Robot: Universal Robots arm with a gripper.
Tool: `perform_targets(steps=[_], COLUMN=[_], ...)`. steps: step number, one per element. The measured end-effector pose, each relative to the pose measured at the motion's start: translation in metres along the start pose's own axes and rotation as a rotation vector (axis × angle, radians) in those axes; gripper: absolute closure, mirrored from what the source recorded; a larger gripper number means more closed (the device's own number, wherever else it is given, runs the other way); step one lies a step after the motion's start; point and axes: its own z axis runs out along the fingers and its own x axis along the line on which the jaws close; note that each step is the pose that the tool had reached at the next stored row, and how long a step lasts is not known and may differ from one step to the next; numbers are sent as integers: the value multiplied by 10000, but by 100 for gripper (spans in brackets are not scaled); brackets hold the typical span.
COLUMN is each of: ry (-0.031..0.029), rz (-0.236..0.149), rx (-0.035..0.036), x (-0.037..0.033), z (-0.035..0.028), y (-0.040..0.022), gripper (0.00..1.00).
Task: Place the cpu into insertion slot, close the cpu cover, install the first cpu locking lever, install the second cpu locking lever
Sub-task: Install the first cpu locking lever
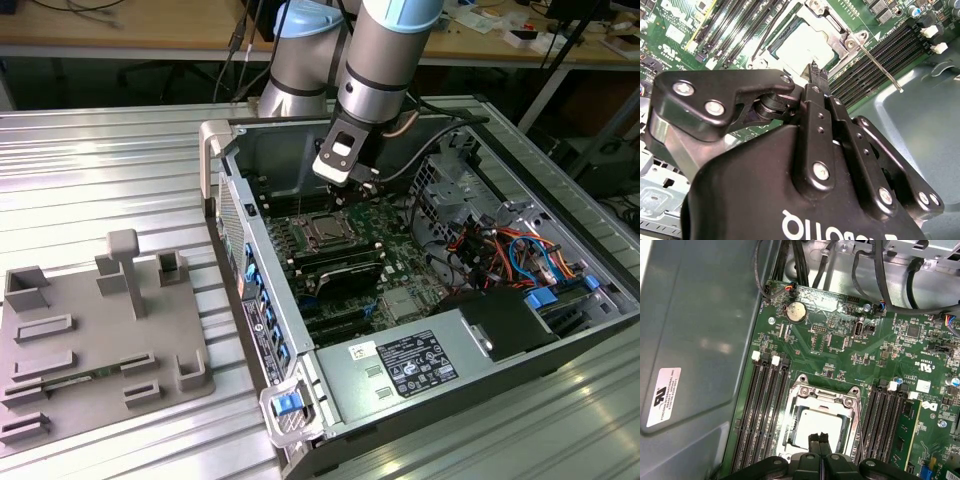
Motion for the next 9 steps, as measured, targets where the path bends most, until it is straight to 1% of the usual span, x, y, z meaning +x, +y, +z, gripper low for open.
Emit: perform_targets(steps=[5, 9], ry=[1, 8], rz=[-41, -362], rx=[1, 6], x=[0, 0], z=[0, 0], y=[0, 0], gripper=[89, 89])
